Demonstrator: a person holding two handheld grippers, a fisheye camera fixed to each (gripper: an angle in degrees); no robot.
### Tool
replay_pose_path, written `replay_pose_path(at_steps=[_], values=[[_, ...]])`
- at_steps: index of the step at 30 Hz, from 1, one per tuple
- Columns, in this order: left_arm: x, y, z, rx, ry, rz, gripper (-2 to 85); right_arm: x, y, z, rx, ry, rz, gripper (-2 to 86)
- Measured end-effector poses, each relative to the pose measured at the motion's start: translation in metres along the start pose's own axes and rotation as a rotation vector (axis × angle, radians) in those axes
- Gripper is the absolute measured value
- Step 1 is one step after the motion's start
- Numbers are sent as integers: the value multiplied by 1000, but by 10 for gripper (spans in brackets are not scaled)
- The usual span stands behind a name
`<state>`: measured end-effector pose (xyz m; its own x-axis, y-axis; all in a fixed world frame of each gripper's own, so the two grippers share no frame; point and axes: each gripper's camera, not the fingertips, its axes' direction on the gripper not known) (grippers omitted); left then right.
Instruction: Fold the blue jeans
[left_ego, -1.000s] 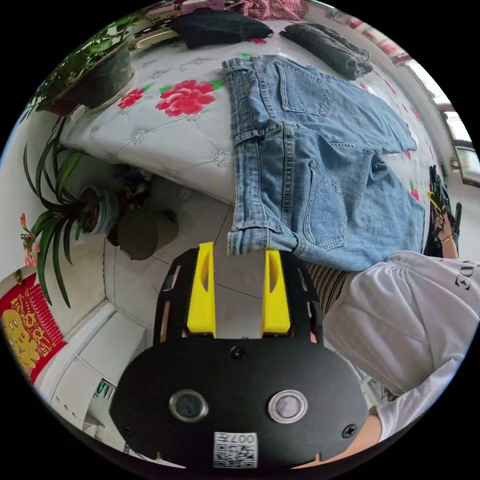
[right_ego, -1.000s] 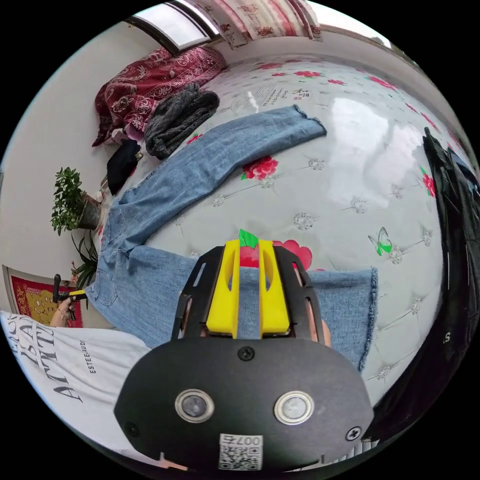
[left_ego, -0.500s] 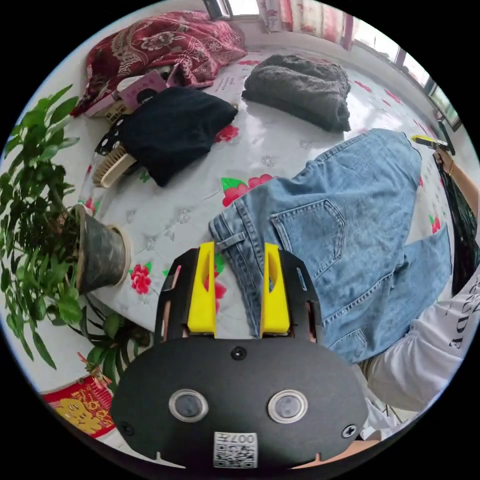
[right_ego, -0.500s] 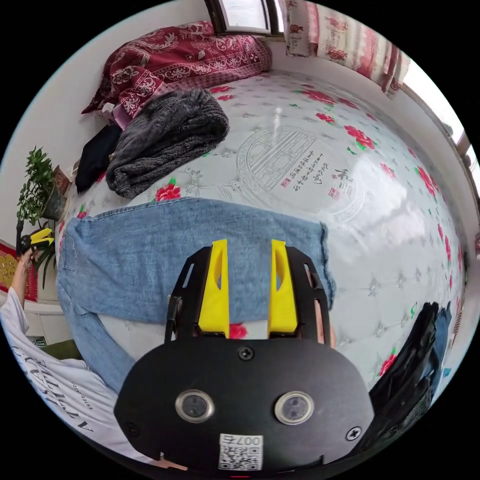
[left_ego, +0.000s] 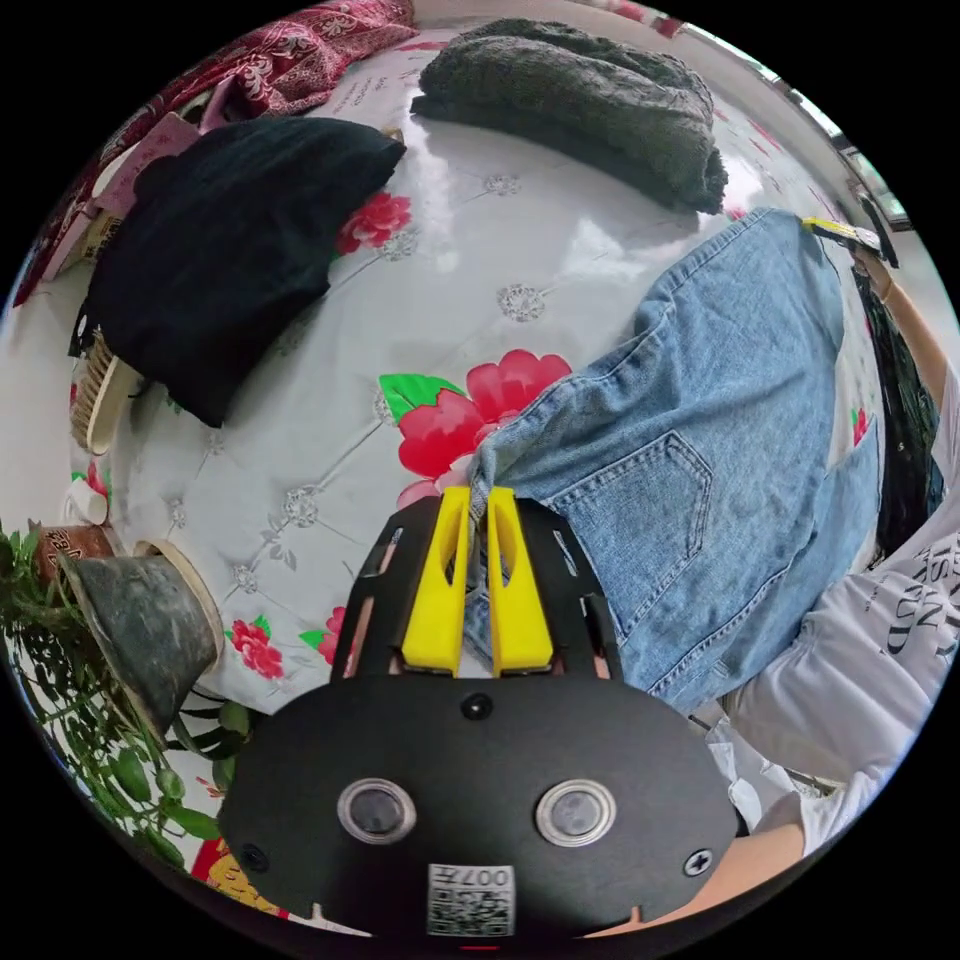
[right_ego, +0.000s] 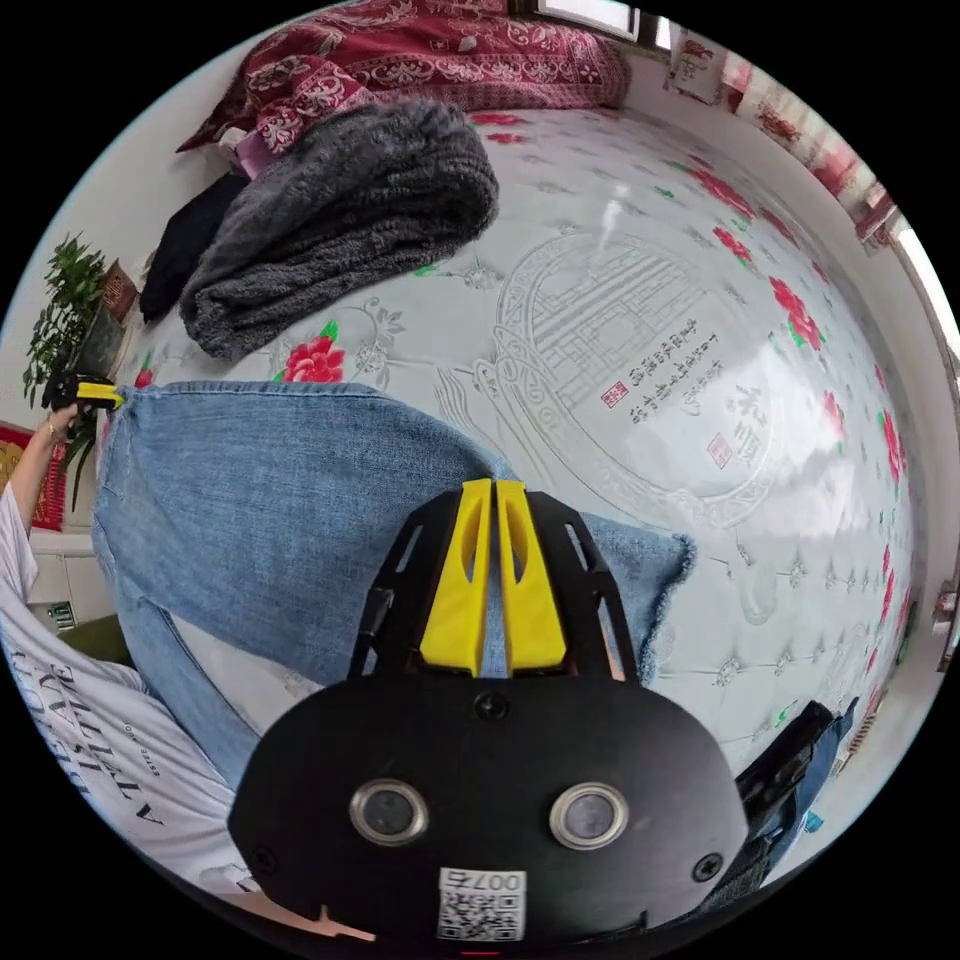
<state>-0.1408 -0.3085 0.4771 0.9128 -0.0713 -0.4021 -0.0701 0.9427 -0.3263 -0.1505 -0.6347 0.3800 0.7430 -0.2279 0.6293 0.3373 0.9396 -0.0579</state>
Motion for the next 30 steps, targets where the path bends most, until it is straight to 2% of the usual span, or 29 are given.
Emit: replay_pose_path(at_steps=[4, 7, 9, 11, 14, 16, 18, 19, 22, 24, 27, 30], values=[[6, 42, -61, 174, 18, -25, 2, -13, 60, -118, 227, 31, -40, -1], [34, 102, -120, 357, -49, -14, 0, -41, 146, -213, 370, 142, -62, -2], [71, 168, -153, 521, -137, 19, 1, -68, 237, -277, 473, 195, -24, -2], [101, 221, -160, 608, -186, 36, 3, -95, 304, -303, 485, 249, 9, -2], [133, 298, -131, 628, -133, -60, 11, -131, 405, -292, 380, 243, 151, -1], [144, 336, -89, 571, -58, -165, 21, -141, 460, -248, 252, 163, 303, 0], [150, 377, -21, 433, 31, -324, 39, -140, 529, -170, -9, 6, 547, 3], [148, 385, -5, 386, 61, -371, 43, -140, 544, -159, -38, -24, 597, 4], [136, 425, 40, 265, 155, -534, 33, -126, 601, -166, 94, -112, 844, 22], [124, 456, 33, 361, 184, -648, 32, -101, 624, -193, 279, -200, 965, 43], [102, 482, 27, 476, 285, -771, 77, -76, 614, -214, 409, -221, 997, 73], [95, 475, 27, 567, 372, -773, 123, -67, 562, -213, 399, -226, 947, 101]])
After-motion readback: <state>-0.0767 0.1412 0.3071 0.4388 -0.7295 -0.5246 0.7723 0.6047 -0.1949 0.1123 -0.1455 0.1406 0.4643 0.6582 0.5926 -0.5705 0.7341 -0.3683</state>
